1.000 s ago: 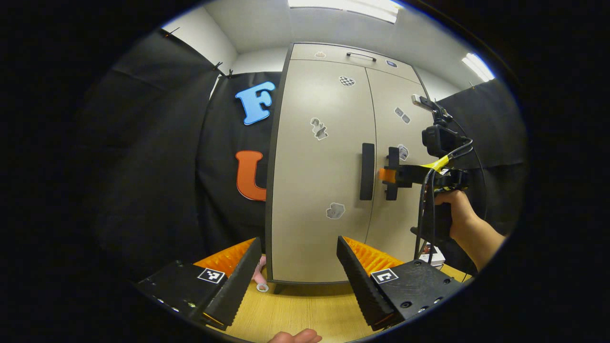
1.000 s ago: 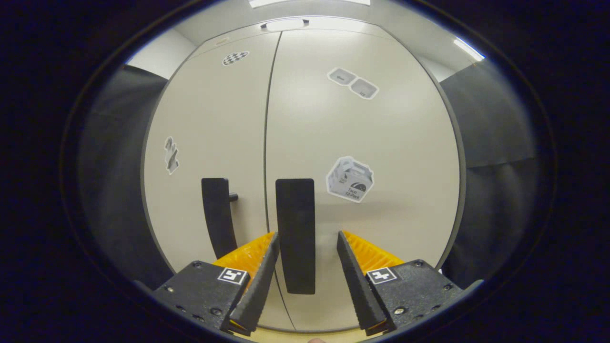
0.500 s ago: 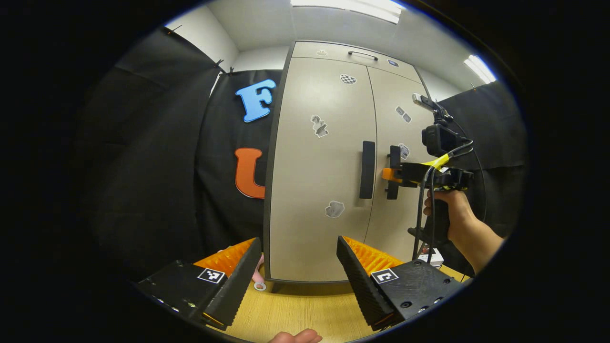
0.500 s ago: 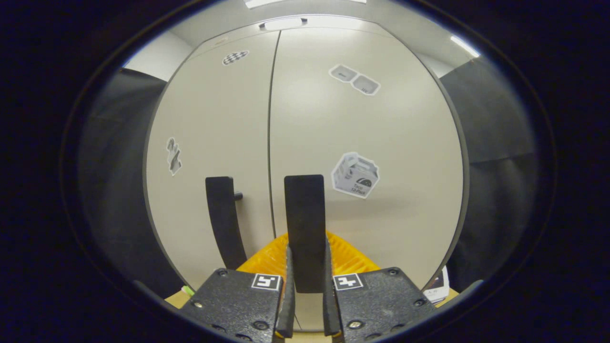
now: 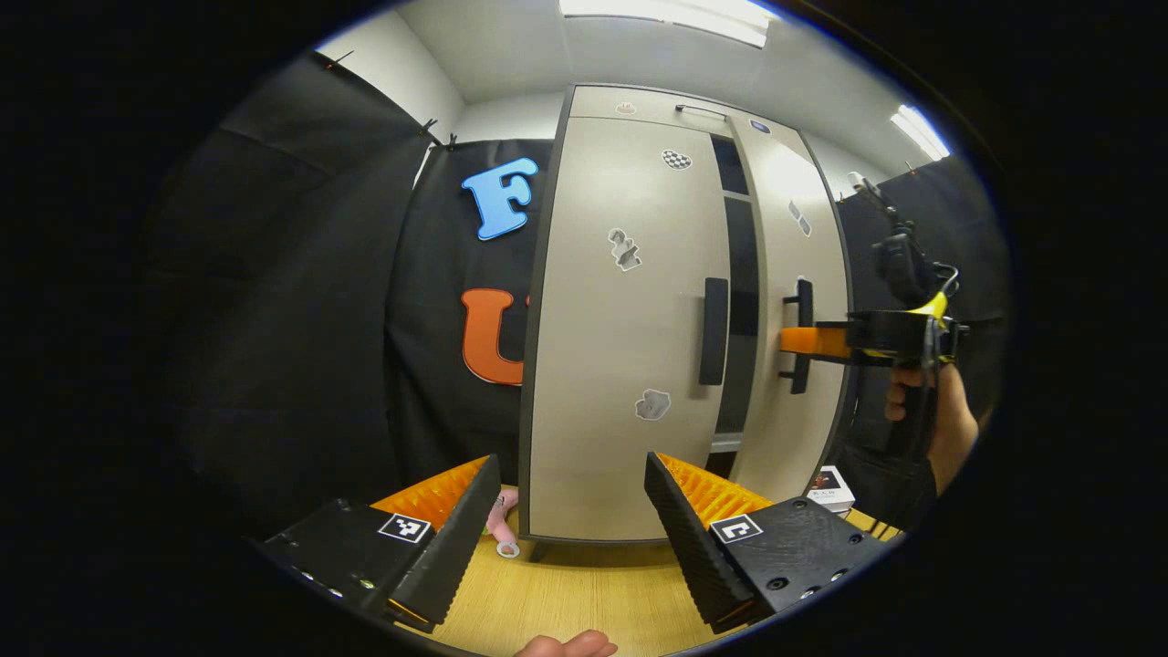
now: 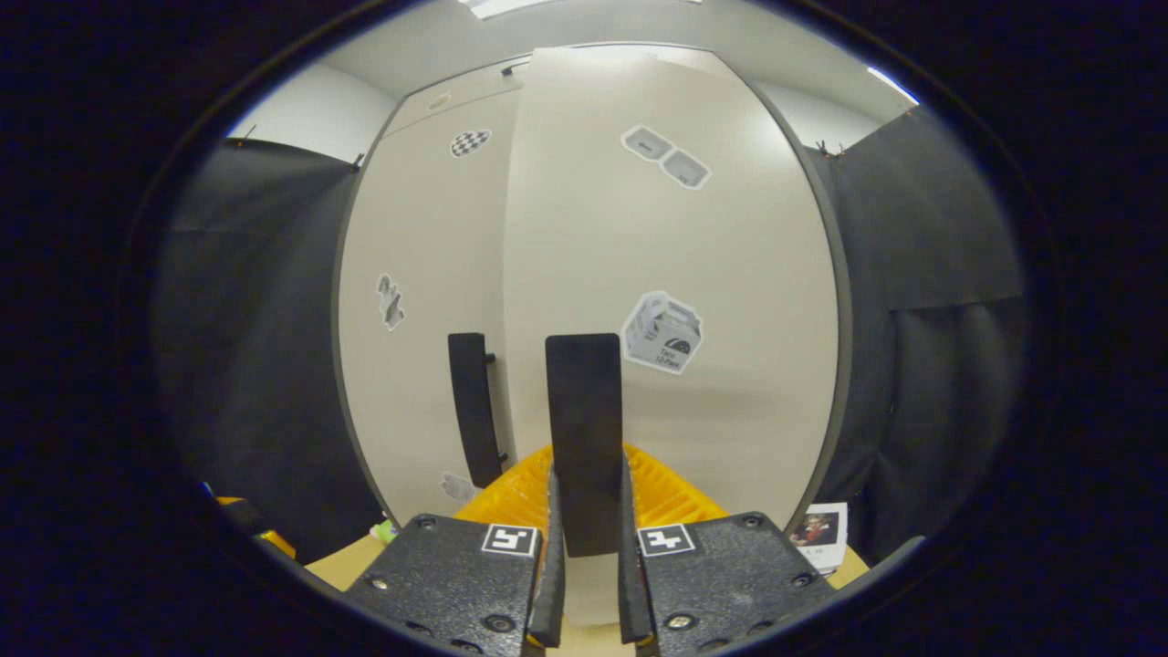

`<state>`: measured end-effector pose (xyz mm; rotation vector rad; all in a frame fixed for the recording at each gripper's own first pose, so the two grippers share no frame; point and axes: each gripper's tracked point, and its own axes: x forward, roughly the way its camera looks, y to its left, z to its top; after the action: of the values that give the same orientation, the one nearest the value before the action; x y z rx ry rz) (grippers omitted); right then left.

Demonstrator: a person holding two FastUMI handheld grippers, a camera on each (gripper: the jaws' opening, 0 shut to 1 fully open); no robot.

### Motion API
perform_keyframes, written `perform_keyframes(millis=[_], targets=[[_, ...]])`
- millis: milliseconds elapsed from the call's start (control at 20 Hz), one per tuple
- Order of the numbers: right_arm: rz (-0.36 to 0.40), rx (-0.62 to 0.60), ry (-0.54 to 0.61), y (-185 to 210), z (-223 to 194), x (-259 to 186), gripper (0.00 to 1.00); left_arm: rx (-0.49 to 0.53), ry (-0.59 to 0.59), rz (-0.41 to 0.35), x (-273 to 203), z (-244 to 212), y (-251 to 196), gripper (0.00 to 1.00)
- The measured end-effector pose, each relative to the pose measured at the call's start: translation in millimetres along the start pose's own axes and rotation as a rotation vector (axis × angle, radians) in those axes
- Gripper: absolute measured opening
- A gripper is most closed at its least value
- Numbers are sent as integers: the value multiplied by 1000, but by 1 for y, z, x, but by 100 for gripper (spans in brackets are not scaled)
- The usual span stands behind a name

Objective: Open the right door of the double-door shoe cabinet with the right hand, and open the left door with the left hand.

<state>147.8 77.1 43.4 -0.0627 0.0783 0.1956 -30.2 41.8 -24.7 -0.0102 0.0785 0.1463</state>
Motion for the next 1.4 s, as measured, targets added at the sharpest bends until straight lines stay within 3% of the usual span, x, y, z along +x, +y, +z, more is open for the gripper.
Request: perform_keyframes(millis=[650,1100,1400], targets=[[24,-17,24,-41,-3,-70,24,34,-28,34,1,7,6,95],[-16,-59,41,-60,-7,-76,24,24,-24,42,-2,3,-21,95],[-37,-36,30,-69,-4,-77,16,32,-27,38,-4,0,-41,95]])
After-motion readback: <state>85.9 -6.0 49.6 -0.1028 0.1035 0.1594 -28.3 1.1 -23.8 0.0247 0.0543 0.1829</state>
